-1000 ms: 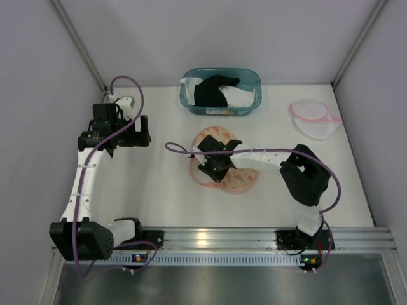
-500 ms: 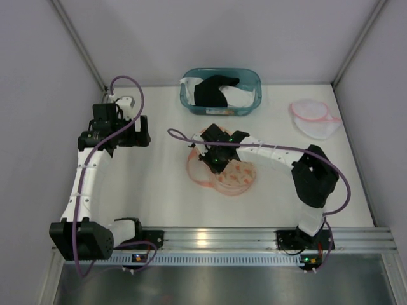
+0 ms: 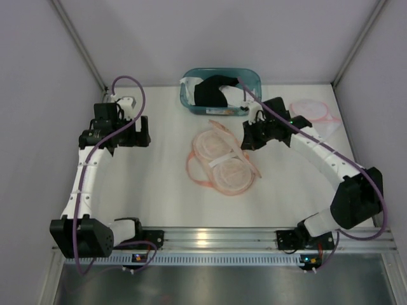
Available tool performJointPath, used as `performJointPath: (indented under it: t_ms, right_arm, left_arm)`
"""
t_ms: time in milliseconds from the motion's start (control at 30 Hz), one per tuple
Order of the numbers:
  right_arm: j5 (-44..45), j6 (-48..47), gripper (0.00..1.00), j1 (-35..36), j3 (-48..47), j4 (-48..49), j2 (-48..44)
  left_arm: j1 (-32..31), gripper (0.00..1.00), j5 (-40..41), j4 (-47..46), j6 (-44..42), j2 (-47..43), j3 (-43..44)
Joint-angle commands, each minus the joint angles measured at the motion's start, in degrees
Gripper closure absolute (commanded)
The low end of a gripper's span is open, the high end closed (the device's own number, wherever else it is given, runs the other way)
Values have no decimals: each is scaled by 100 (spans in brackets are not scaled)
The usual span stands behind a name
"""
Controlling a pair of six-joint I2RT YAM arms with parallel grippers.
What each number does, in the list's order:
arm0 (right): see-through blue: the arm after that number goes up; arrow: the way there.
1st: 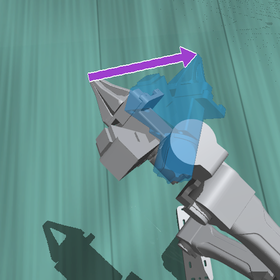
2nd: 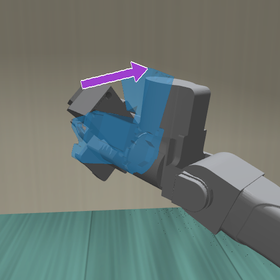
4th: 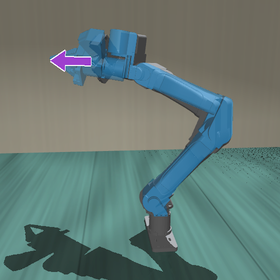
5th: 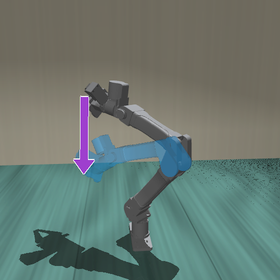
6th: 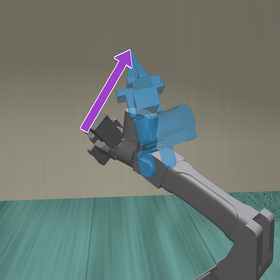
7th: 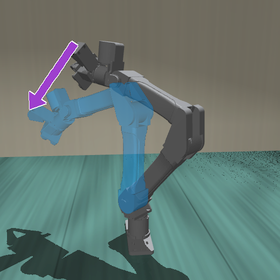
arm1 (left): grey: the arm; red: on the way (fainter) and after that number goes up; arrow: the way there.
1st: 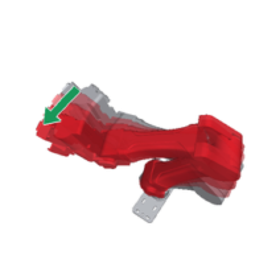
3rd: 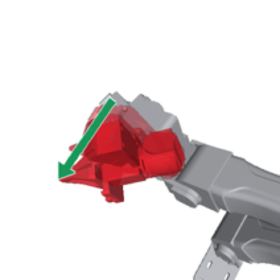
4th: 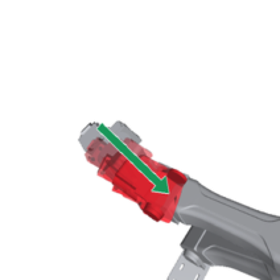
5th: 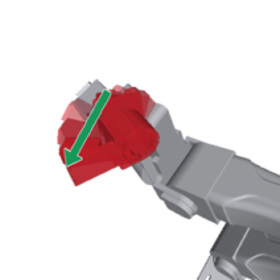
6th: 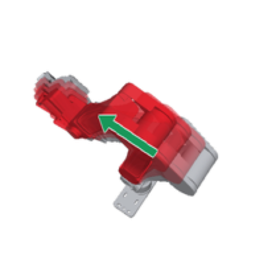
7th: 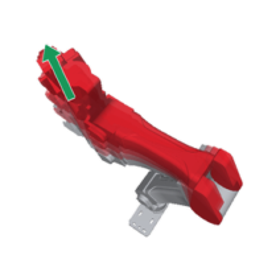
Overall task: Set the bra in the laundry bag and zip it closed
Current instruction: Open the laundry bag at the center of the board, then pick up the bra from the bin.
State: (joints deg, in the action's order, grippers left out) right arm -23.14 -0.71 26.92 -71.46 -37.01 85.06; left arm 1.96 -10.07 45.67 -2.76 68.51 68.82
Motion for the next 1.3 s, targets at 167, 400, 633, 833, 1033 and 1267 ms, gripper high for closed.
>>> performJointPath:
  t_ms: [167,400,633,833,1033,1267]
  right_arm:
    - [-727,528,100,-2145,1133,159,-806]
    - [-675,565,100,-3815,1679,747,-834]
    - [-517,124,100,-4186,1407,880,-209]
    - [-183,-395,65,-4230,1126,248,-24]
    - [-147,-509,29,-4274,845,212,-349]
    - [-753,-281,23,-4213,177,19,-33]
  left_arm:
    - [7,1,-311,-32,22,242,325]
    - [7,1,-654,-242,-40,294,431]
    - [-2,1,-1199,-919,-198,470,378]
    - [-160,1,-1059,-1226,47,1453,1370]
    - [-740,7,-673,-1938,118,2349,2117]
    - [-1547,12,21,-2394,259,3721,3365]
